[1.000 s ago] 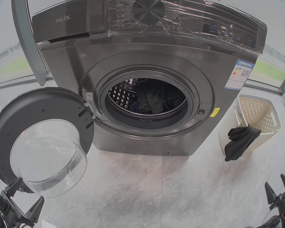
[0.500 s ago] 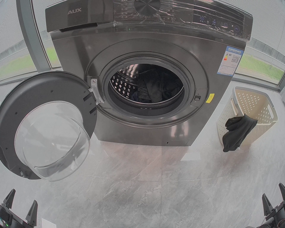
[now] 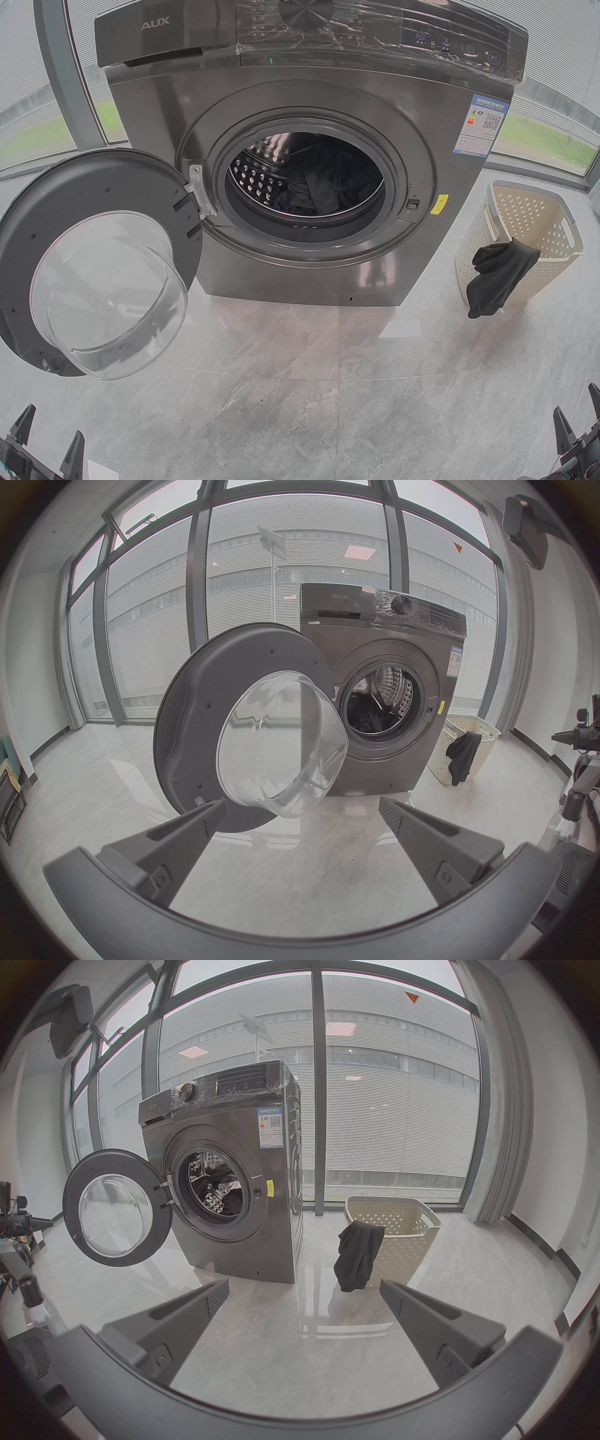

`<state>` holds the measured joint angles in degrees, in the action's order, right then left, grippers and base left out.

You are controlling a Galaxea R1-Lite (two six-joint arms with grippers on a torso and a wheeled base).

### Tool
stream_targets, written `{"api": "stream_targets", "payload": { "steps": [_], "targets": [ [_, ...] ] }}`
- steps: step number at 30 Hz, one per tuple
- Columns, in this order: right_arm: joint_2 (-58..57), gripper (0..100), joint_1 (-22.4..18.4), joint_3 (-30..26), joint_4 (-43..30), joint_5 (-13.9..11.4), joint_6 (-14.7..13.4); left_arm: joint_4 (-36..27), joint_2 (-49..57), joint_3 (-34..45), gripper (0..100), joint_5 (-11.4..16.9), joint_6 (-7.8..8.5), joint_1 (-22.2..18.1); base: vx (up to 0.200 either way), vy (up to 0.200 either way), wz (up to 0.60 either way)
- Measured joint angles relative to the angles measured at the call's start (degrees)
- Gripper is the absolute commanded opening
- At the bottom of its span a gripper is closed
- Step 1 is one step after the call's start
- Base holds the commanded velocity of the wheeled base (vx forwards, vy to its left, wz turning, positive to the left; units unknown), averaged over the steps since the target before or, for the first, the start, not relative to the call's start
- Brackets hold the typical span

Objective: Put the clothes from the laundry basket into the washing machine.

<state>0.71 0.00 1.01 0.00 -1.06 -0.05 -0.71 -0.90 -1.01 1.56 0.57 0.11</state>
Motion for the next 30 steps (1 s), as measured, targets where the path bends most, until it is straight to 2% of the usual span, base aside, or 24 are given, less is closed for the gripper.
{"api": "stream_targets", "payload": {
  "steps": [6,15,30],
  "targets": [
    [0.0,100,0.0,0.0,0.0,0.3,0.3,0.0,0.2,0.0,100,0.0,-0.13,0.0,0.0,0.0,0.0],
    [0.0,100,-0.1,0.0,0.0,0.3,0.2,0.1,0.2,0.0,100,-0.3,-1.19,0.0,0.0,-0.2,0.0],
    [0.0,100,-0.1,0.0,0.0,0.3,0.2,0.1,0.2,0.0,100,-0.4,-1.11,0.0,0.0,-0.2,0.0]
  ]
}}
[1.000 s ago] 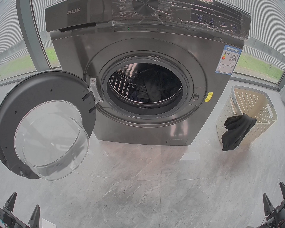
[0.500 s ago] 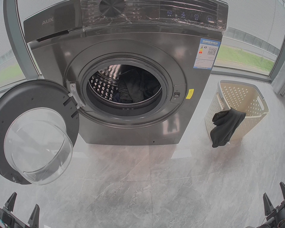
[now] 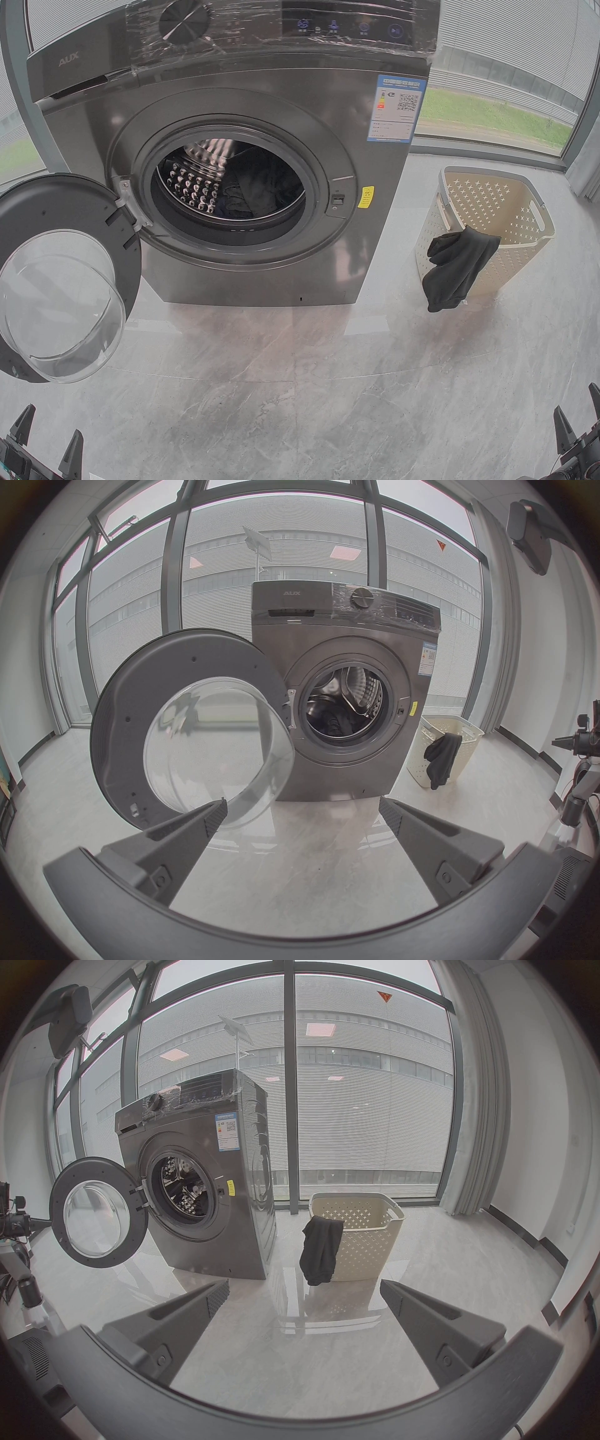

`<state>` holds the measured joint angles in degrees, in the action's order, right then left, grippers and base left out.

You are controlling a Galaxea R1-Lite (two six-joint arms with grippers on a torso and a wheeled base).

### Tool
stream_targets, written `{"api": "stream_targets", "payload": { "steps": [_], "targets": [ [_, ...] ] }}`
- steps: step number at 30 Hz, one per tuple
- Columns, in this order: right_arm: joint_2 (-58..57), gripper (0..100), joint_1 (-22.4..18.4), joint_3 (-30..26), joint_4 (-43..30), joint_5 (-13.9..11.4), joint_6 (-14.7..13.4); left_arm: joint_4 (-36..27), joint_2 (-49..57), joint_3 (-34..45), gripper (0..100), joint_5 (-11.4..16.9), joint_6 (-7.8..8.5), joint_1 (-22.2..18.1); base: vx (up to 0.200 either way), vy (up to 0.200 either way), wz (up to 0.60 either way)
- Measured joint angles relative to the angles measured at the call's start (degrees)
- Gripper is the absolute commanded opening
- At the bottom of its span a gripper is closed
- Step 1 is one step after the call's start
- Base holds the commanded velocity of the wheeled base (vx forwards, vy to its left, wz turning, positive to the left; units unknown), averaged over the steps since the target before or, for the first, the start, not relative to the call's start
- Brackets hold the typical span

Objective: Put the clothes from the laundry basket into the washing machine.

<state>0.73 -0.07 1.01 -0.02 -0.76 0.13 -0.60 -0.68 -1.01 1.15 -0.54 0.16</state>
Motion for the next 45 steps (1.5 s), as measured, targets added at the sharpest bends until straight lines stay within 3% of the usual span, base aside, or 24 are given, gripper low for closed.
{"api": "stream_targets", "payload": {
  "steps": [19,25,45],
  "targets": [
    [0.0,100,0.0,0.0,0.0,0.0,0.1,-0.1,-0.1,0.0,100,0.0,-0.01,0.0,0.0,-0.2,0.0],
    [0.1,100,0.0,0.0,0.0,0.0,0.1,0.0,-0.1,0.0,100,-0.1,-0.04,0.0,0.0,0.0,0.0],
    [0.1,100,0.0,0.0,0.0,0.0,0.1,0.0,-0.2,0.0,100,-0.1,-0.01,0.0,0.0,-0.18,0.0]
  ]
}}
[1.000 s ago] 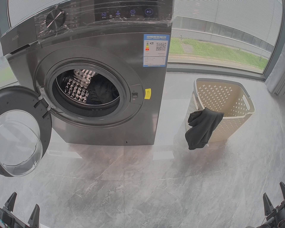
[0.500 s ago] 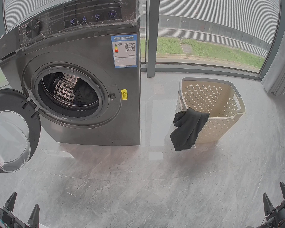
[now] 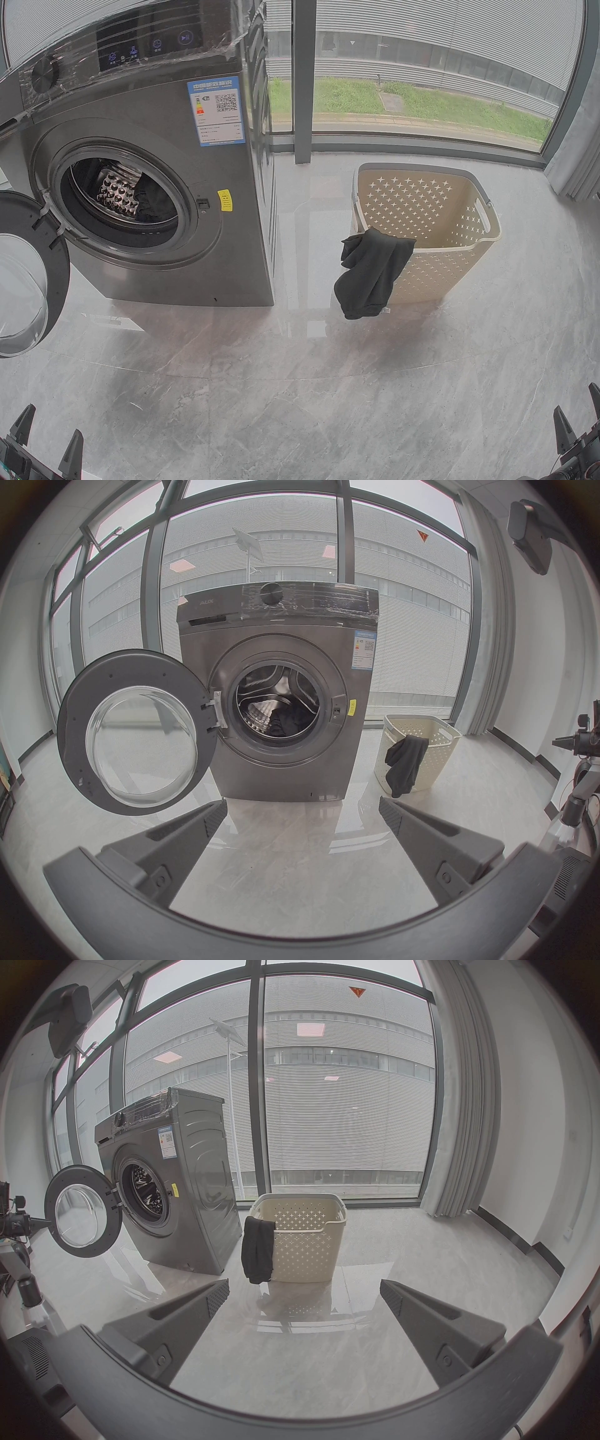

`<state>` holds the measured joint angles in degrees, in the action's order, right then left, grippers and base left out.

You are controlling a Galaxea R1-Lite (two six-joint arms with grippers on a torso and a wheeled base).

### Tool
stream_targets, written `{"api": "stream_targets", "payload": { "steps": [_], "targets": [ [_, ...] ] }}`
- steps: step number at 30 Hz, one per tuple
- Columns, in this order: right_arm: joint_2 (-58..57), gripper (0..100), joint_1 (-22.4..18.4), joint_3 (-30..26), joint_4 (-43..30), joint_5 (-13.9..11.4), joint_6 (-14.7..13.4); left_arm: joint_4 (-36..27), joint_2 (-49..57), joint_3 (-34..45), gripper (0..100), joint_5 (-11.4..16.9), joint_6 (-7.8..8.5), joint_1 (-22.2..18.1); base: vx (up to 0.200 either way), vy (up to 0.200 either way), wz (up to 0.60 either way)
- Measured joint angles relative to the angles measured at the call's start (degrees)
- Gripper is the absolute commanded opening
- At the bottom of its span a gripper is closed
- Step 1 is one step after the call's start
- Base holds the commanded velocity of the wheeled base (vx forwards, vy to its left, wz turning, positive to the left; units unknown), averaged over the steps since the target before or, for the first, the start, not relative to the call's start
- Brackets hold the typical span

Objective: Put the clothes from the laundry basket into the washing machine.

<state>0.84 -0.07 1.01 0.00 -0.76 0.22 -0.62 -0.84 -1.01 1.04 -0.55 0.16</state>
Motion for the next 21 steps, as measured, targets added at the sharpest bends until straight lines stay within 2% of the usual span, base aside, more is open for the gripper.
{"api": "stream_targets", "payload": {
  "steps": [7,13,21],
  "targets": [
    [0.0,100,0.0,0.0,0.0,0.0,0.0,0.0,0.0,0.0,100,0.0,0.11,0.0,0.0,0.0,0.0],
    [0.0,100,-0.1,0.0,0.0,0.0,0.0,0.0,0.0,0.0,100,0.0,0.09,0.1,0.0,-0.2,0.0],
    [0.0,100,0.0,0.0,0.0,0.0,0.0,0.0,0.0,0.0,100,0.0,0.09,0.0,0.0,0.0,0.0]
  ]
}}
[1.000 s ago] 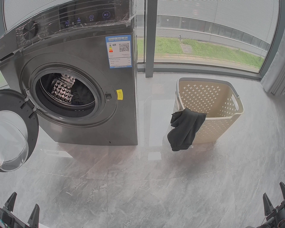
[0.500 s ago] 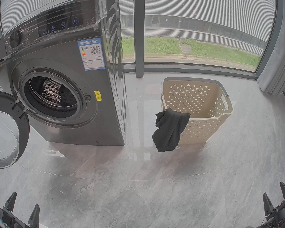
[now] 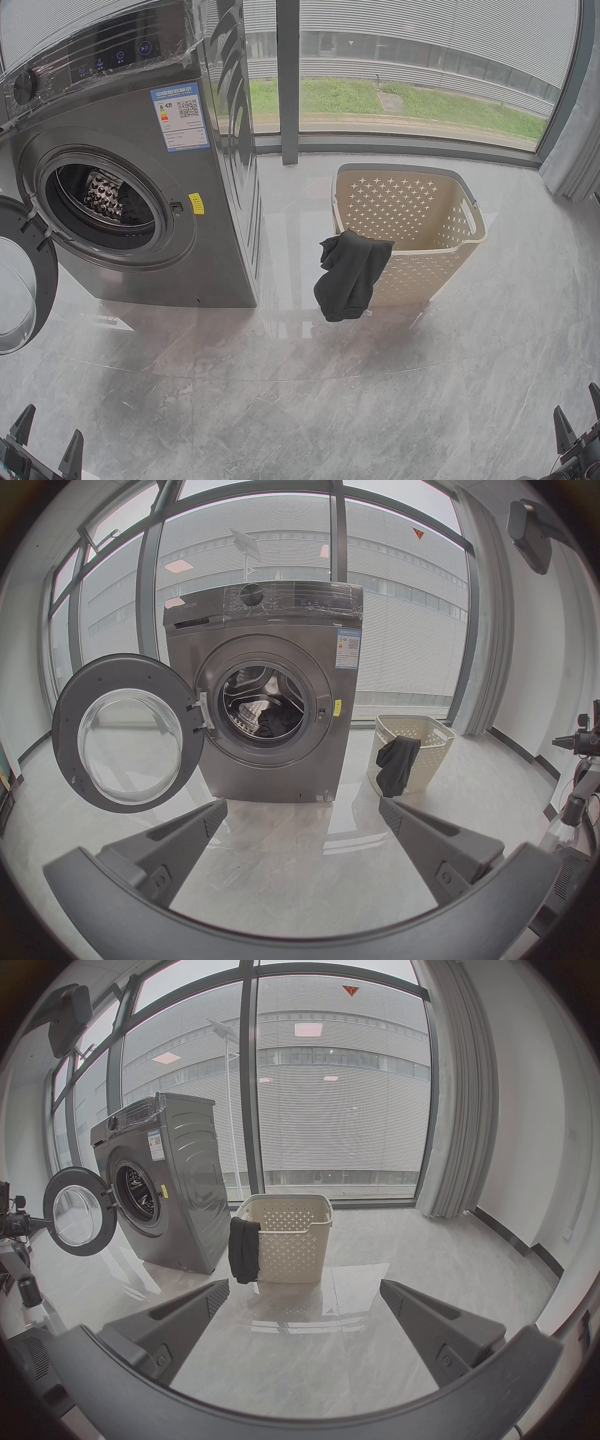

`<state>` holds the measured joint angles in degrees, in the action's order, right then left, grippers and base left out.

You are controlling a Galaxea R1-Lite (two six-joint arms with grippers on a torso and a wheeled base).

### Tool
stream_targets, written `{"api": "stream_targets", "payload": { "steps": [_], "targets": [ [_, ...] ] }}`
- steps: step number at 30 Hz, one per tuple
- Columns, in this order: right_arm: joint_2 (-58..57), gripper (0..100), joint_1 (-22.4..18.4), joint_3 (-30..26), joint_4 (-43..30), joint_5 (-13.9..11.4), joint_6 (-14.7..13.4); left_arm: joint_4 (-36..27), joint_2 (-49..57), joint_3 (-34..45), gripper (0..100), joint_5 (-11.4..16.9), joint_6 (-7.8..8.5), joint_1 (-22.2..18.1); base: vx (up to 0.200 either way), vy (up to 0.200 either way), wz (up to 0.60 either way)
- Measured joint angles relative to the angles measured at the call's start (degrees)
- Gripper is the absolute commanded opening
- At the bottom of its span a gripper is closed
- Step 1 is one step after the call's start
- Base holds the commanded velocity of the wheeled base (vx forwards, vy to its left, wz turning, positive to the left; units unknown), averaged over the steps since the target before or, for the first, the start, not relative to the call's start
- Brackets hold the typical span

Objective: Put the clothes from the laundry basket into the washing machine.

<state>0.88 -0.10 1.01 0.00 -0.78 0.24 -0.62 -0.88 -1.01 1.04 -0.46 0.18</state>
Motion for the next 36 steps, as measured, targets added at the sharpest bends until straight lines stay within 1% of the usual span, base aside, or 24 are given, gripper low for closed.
{"api": "stream_targets", "payload": {
  "steps": [1,5,12,22,36],
  "targets": [
    [0.0,100,0.0,0.0,0.0,0.0,0.0,0.0,0.0,0.0,100,0.0,0.02,0.0,0.0,0.0,0.0],
    [0.0,100,0.0,0.0,0.0,0.0,0.0,0.0,0.0,0.0,100,0.0,0.28,0.0,0.2,0.0,0.0],
    [0.0,100,0.0,0.0,0.0,0.0,0.0,0.1,0.0,0.0,100,0.0,-0.13,0.0,0.2,0.0,0.0],
    [0.0,100,0.0,0.0,0.0,0.0,0.0,0.1,0.0,0.0,100,0.0,0.13,0.0,0.2,0.0,0.0],
    [0.0,100,0.0,0.0,0.0,0.0,0.0,0.1,0.0,0.0,100,0.0,0.04,0.0,0.0,0.0,0.0]
  ]
}}
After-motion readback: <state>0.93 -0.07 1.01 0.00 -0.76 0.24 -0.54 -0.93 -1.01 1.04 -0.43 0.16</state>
